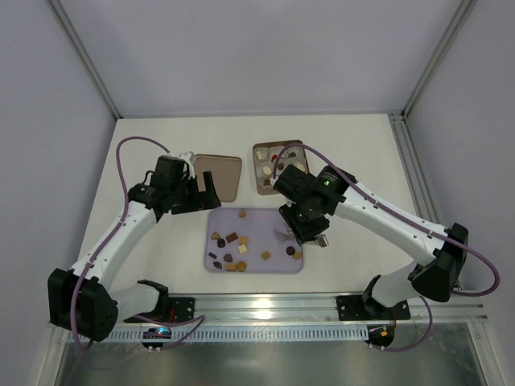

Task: Pack the chocolate

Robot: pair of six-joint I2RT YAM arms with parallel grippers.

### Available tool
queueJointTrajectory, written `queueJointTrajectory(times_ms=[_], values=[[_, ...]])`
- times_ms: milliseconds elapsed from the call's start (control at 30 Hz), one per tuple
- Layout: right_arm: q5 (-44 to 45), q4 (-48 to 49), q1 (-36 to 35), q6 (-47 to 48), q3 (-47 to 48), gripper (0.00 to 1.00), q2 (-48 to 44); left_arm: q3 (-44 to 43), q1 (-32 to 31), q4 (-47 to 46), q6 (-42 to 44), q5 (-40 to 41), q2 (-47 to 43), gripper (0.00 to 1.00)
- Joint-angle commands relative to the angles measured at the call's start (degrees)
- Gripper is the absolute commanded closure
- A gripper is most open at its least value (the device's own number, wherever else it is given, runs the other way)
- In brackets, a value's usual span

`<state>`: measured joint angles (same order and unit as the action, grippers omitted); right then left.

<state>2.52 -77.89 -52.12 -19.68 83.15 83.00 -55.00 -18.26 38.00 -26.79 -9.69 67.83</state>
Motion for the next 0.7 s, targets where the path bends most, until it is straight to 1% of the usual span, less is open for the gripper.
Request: queueJointTrajectory(times_ms=[0, 667], values=[[-0.77, -10.18, -0.97, -0.88, -0.71, 0.56, -2.32, -0.37, -0.11, -0.73, 0.07, -0.85, -1.21, 0.0], [-1.91, -10.0, -2.37, -3.43, -7.04, 0.55, -5.04, -0.28, -0.11, -0.82, -0.02, -1.47, -0.95, 0.0]])
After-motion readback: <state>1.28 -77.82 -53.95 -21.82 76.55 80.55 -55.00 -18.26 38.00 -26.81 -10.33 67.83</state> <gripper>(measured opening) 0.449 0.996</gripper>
